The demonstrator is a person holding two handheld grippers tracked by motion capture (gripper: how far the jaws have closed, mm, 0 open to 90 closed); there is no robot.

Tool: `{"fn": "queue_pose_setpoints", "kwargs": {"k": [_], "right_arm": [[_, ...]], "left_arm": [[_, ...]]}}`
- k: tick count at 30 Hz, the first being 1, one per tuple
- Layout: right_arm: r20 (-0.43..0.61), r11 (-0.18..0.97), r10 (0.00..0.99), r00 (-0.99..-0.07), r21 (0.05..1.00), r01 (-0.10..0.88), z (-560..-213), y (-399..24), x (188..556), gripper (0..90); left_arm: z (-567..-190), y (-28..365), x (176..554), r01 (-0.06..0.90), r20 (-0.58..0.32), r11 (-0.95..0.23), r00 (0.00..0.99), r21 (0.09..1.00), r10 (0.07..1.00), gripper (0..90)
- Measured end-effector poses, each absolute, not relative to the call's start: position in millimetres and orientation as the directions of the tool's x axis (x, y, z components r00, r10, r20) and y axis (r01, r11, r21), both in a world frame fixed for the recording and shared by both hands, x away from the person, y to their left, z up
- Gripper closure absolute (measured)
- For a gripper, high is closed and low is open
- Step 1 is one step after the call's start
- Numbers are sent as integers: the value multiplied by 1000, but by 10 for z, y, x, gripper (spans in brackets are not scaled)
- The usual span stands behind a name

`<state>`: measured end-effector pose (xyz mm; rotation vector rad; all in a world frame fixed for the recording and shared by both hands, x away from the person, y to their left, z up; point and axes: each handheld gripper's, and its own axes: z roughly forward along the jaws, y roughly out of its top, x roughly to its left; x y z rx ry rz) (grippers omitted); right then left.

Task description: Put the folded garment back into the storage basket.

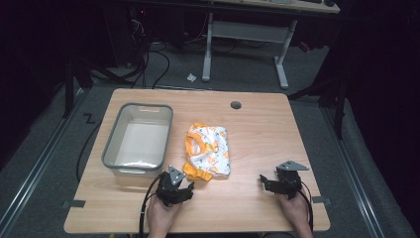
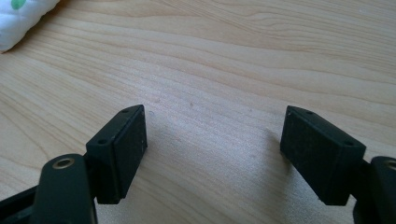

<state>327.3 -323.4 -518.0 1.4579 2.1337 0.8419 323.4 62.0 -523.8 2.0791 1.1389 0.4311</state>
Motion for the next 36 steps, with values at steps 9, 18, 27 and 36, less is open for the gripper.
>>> {"fn": "queue_pose_setpoints", "kwargs": {"k": [9,18,27,36], "right_arm": [[-5,267,932,-362,685,678,-5180,-3234,3273,232],[-5,267,932,-362,685,678,-5179,-3234,3274,232],[-5,267,932,-362,685,678,-5179,-3233,3273,232],[-4,265,933,-360,685,679,-5179,-3233,3273,232]], "left_arm": [[-5236,611,3241,595,-48,-355,554,721,831,302],[-5231,617,3254,595,-45,-356,553,721,832,324],[-5181,639,3220,584,-60,-349,567,733,822,324],[-5041,629,3210,573,-83,-332,579,749,811,301]]}}
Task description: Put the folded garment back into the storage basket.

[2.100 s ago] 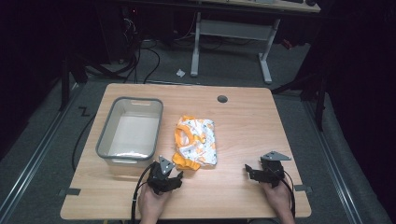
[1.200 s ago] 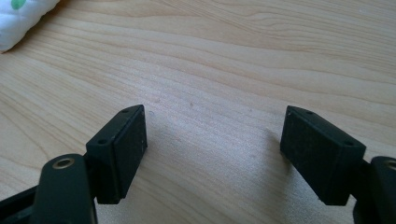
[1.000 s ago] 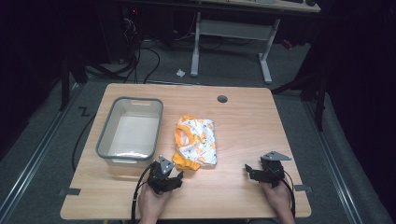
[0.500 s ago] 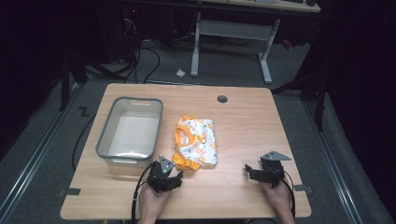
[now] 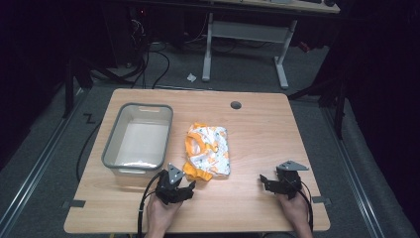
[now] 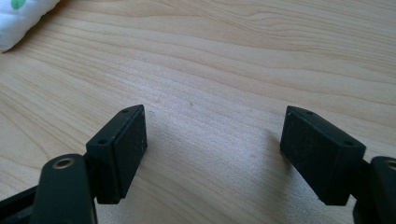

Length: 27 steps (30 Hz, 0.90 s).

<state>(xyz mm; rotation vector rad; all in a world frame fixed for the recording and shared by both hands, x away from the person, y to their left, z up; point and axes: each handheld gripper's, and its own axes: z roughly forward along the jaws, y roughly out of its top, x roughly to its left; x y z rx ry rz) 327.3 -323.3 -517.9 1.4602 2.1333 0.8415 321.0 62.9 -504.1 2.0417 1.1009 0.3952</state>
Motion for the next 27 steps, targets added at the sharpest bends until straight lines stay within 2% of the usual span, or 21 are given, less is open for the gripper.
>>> {"fn": "queue_pose_setpoints", "kwargs": {"k": [27], "right_arm": [[-4,266,932,-362,683,680,-5177,-3235,3270,232]], "left_arm": [[-4737,304,3541,571,-47,-335,551,749,833,299]]}}
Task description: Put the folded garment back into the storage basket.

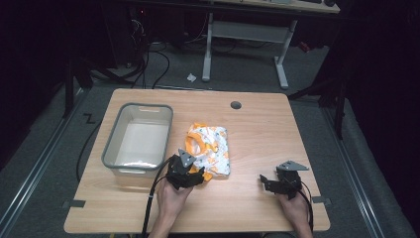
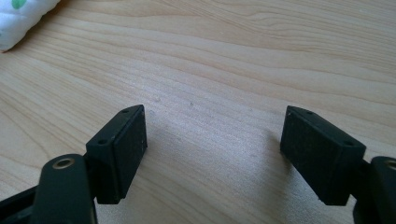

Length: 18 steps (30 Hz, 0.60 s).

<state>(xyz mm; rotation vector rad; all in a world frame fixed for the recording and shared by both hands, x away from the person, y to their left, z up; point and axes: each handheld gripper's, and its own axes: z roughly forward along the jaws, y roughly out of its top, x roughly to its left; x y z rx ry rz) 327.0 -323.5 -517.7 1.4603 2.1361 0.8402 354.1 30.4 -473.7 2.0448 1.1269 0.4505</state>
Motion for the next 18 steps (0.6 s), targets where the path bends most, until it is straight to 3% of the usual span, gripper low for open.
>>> {"fn": "queue_pose_setpoints", "kwargs": {"k": [18], "right_arm": [[-4,267,932,-362,683,680,-5177,-3235,3269,231]], "left_arm": [[-4693,182,3970,613,-67,-316,518,724,853,294]]}}
